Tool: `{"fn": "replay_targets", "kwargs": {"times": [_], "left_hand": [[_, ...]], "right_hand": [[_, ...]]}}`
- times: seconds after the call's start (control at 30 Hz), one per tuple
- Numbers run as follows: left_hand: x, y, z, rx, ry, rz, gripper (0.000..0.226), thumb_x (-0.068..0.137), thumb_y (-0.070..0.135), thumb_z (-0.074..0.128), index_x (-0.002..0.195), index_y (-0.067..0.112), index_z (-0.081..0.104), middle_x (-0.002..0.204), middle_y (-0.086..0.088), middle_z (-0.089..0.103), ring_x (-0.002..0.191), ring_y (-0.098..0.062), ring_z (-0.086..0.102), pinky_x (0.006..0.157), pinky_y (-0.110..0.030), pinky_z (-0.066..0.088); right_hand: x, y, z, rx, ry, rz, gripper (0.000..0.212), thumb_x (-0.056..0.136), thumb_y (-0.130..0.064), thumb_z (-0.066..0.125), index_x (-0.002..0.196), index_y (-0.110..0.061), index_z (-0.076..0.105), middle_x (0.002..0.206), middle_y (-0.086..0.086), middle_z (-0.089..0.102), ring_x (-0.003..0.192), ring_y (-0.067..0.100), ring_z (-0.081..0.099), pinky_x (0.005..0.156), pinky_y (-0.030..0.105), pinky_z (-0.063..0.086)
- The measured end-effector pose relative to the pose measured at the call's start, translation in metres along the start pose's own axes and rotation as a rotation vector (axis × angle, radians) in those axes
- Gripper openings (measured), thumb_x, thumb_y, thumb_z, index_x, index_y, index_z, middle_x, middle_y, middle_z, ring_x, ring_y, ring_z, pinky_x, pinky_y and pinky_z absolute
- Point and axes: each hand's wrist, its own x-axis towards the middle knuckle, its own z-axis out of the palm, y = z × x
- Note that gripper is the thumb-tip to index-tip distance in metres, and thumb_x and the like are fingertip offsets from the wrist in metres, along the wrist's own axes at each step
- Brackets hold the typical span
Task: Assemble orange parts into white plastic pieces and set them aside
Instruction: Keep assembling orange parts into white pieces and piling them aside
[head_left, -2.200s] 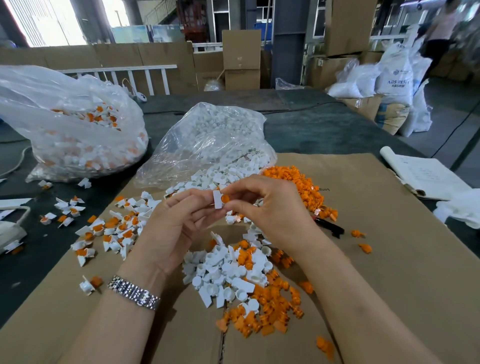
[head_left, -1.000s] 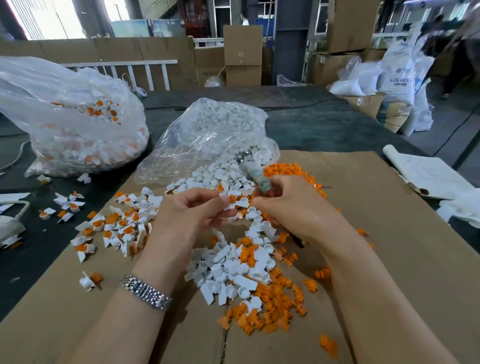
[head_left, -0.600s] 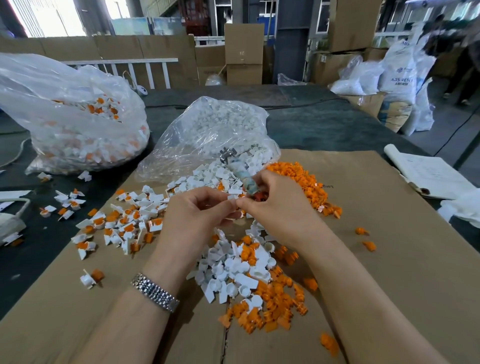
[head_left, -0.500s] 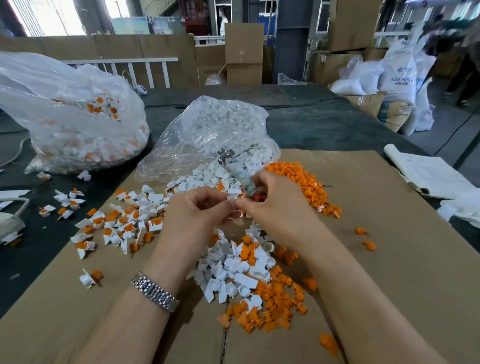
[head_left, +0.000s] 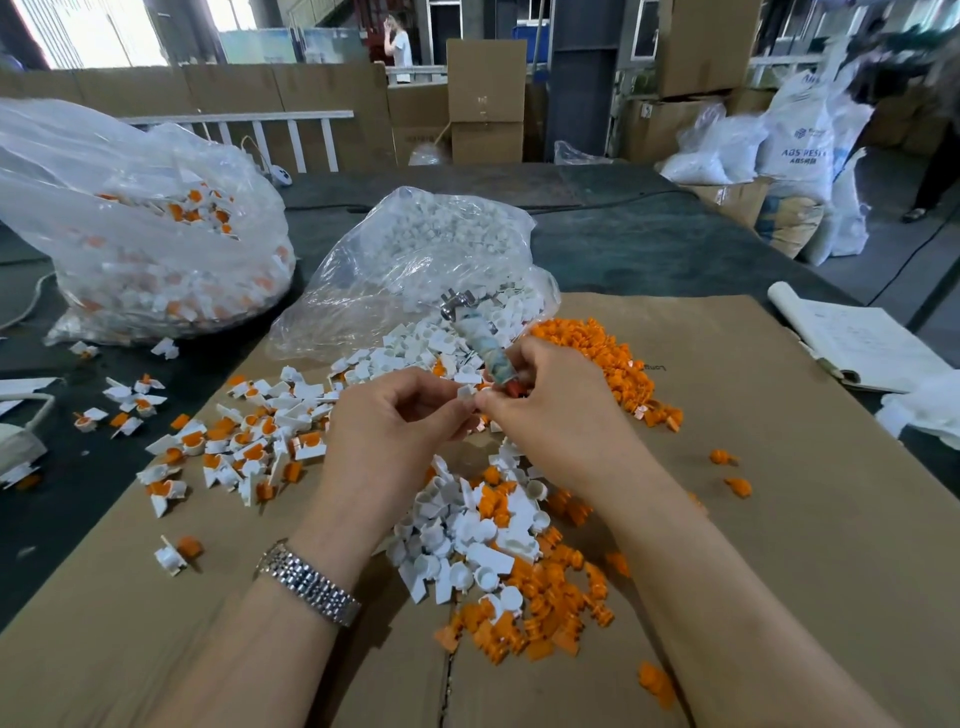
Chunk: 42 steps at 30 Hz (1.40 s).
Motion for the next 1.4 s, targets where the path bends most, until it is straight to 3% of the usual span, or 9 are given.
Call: {"fn": "replay_targets", "kwargs": {"times": [0.17, 0.3, 0.37, 0.47, 0.6, 0.73, 1.03, 1.23, 1.4], "left_hand": [[0.001, 0.001, -0.007, -0.339, 0.014, -0.148, 0.011, 0.084, 0.007, 0.081, 0.094, 0.003, 0.077, 0.088, -0.013, 0.079, 0.085, -0.026, 0.079, 0.072, -0.022, 0.061], [0.005, 0.003, -0.016, -0.626, 0.060, -0.251, 0.007, 0.079, 0.008, 0.081, 0.085, 0.010, 0.079, 0.098, -0.014, 0.079, 0.092, -0.027, 0.078, 0.067, -0.021, 0.060], [0.007, 0.003, -0.018, -0.689, 0.062, -0.246, 0.015, 0.075, 0.013, 0.083, 0.089, 0.011, 0.076, 0.099, -0.010, 0.079, 0.092, -0.024, 0.078, 0.060, -0.018, 0.057], [0.008, 0.003, -0.018, -0.721, 0.061, -0.226, 0.024, 0.074, 0.016, 0.083, 0.096, 0.011, 0.074, 0.100, -0.006, 0.079, 0.091, -0.020, 0.078, 0.057, -0.016, 0.055], [0.008, 0.002, -0.018, -0.714, 0.062, -0.197, 0.016, 0.076, 0.016, 0.083, 0.091, 0.014, 0.077, 0.093, -0.005, 0.079, 0.089, -0.020, 0.078, 0.058, -0.016, 0.055], [0.006, 0.002, -0.019, -0.691, 0.064, -0.150, 0.010, 0.077, 0.016, 0.082, 0.087, 0.016, 0.079, 0.092, -0.005, 0.078, 0.091, -0.023, 0.077, 0.060, -0.018, 0.056], [0.005, 0.005, -0.019, -0.625, 0.115, -0.102, 0.025, 0.078, 0.016, 0.079, 0.100, 0.005, 0.074, 0.090, -0.006, 0.078, 0.087, -0.021, 0.078, 0.061, -0.019, 0.057], [0.005, 0.002, -0.020, -0.542, 0.111, -0.085, 0.018, 0.081, 0.016, 0.079, 0.096, 0.007, 0.076, 0.090, -0.011, 0.078, 0.087, -0.023, 0.077, 0.061, -0.021, 0.056], [0.005, 0.000, -0.020, -0.533, 0.119, -0.095, 0.028, 0.076, 0.020, 0.081, 0.098, 0.004, 0.076, 0.095, -0.015, 0.077, 0.088, -0.024, 0.077, 0.062, -0.020, 0.056]], "right_hand": [[-0.002, -0.003, -0.010, 0.083, -0.003, 0.008, 0.029, 0.092, -0.047, 0.065, 0.105, -0.020, 0.062, 0.085, -0.014, 0.058, 0.076, 0.001, 0.056, 0.064, 0.015, 0.037], [-0.004, -0.004, -0.026, 0.069, -0.135, 0.041, 0.040, 0.095, -0.054, 0.056, 0.099, -0.016, 0.067, 0.091, 0.004, 0.071, 0.086, 0.019, 0.069, 0.078, 0.039, 0.057], [-0.006, -0.008, -0.028, 0.026, -0.204, 0.043, 0.041, 0.097, -0.053, 0.053, 0.091, -0.015, 0.067, 0.090, 0.010, 0.073, 0.084, 0.024, 0.070, 0.082, 0.048, 0.057], [-0.008, -0.013, -0.024, -0.093, -0.266, 0.008, 0.044, 0.098, -0.053, 0.049, 0.085, -0.014, 0.064, 0.086, 0.008, 0.072, 0.078, 0.022, 0.067, 0.074, 0.043, 0.054], [-0.012, -0.016, -0.021, -0.171, -0.317, -0.034, 0.042, 0.100, -0.051, 0.048, 0.075, -0.019, 0.053, 0.068, 0.001, 0.058, 0.057, 0.014, 0.050, 0.054, 0.032, 0.040], [-0.013, -0.015, -0.022, -0.205, -0.315, -0.062, 0.039, 0.100, -0.052, 0.047, 0.074, -0.023, 0.052, 0.064, -0.003, 0.053, 0.054, 0.009, 0.046, 0.053, 0.029, 0.036], [-0.015, -0.016, -0.022, -0.263, -0.365, -0.111, 0.037, 0.102, -0.048, 0.044, 0.072, -0.026, 0.045, 0.065, -0.004, 0.048, 0.055, 0.010, 0.043, 0.053, 0.027, 0.033], [-0.015, -0.017, -0.021, -0.317, -0.354, -0.128, 0.033, 0.103, -0.048, 0.042, 0.083, -0.024, 0.050, 0.073, -0.004, 0.052, 0.063, 0.009, 0.047, 0.054, 0.026, 0.031], [-0.018, -0.019, -0.015, -0.306, -0.327, -0.117, 0.034, 0.102, -0.053, 0.039, 0.108, -0.024, 0.055, 0.085, -0.012, 0.054, 0.073, 0.005, 0.051, 0.060, 0.026, 0.037]]}}
